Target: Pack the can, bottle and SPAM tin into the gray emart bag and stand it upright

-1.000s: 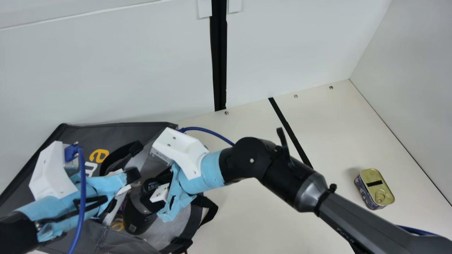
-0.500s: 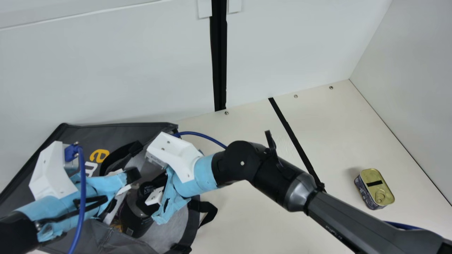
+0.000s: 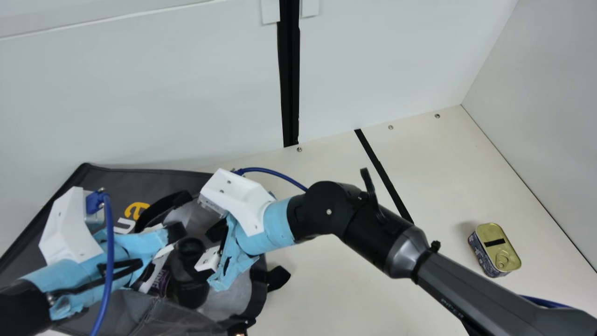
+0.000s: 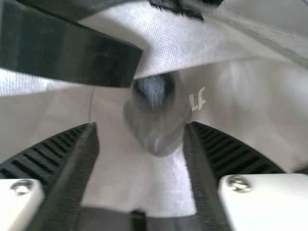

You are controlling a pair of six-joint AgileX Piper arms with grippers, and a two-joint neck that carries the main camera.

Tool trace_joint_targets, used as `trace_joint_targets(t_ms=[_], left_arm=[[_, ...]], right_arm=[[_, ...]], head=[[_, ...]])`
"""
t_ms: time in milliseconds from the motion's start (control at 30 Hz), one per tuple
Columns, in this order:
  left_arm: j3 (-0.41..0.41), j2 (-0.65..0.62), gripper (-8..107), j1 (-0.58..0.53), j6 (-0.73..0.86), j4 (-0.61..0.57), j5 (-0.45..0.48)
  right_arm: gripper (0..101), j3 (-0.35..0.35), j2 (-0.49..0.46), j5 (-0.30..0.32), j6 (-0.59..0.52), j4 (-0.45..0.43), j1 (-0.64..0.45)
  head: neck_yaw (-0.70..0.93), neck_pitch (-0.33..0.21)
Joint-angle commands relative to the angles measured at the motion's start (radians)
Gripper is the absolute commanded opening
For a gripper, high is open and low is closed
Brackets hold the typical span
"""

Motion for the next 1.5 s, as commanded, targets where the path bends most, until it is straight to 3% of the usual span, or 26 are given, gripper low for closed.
trace_joint_targets(t_ms=[0,167,900,1467], left_arm=[[0.000,0.000,-8,0.000,0.000,0.000,0.000],[0.000,0.000,-8,0.000,0.000,0.000,0.000],[0.000,0.000,-8,0.000,0.000,0.000,0.000],[0.000,0.000,-8,0.000,0.000,0.000,0.000]], right_arm=[[80,0.002,-0.004,0.009,-0.003,-0.009,-0.005],[95,0.010,-0.028,0.031,-0.008,-0.023,-0.026],[95,0.058,-0.202,0.205,-0.089,-0.032,-0.199],[95,0.057,-0.314,0.294,-0.058,-0.091,-0.371]], head=[[-0.001,-0.023],[-0.001,-0.023],[-0.001,-0.023],[-0.001,-0.023]])
